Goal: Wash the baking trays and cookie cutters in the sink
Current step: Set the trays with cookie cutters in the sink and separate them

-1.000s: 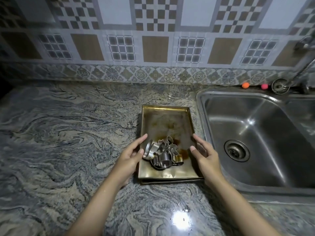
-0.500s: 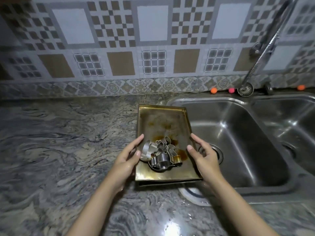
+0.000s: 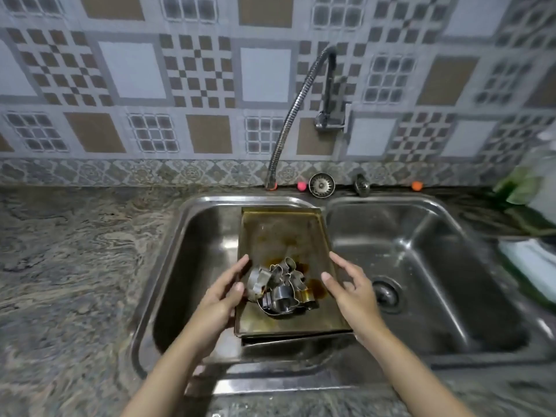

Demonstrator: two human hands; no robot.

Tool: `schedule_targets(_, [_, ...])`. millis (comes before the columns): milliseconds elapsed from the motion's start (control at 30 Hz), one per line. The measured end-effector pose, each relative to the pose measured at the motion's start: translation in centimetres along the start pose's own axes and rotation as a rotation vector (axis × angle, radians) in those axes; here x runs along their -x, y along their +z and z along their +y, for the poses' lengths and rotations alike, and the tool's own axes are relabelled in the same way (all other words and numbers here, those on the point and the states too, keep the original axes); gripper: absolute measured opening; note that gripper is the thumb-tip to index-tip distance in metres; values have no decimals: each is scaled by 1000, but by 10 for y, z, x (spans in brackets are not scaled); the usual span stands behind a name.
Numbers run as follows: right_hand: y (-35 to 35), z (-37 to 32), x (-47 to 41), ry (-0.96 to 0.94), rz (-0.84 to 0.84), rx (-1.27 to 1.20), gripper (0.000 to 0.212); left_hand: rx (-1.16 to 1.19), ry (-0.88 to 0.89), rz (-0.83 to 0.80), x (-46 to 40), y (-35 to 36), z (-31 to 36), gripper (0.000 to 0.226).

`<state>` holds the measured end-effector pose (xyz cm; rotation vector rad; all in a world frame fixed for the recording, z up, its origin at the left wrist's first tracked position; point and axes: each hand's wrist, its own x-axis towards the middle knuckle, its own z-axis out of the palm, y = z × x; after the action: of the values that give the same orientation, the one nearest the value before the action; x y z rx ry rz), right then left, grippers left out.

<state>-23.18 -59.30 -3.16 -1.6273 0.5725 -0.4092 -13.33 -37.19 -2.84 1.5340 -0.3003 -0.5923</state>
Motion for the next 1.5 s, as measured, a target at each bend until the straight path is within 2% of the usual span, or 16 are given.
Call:
schedule_targets(133, [-46,4,-8,-1,70,11,41,-8,-6,-24,-20,46,7,43])
schedule_targets(367, [-106,14,-21,15,182,51,39,-45,76,-162,-53,108,13,43])
schedule_targets(500, [-147,24,-36,26,193,52,39,-46,82,-127,-64,154,13,43])
schedule_targets(600, [-185,42,-58,41,138,67,40,-77,81,-96,-79,191,-3,47])
schedule_targets(833, [-255,100,-110,125,65,146,44,-49,-43,-5,-115,275,-47,50])
schedule_targets(1233, [-262,167,-149,534,42,-34,56,-42,-241,85,-164,317,-98,49])
schedule_targets(1500, [-264,176,-157,584,-43,-2,63,-97,-380,109,-173,315,-122,46])
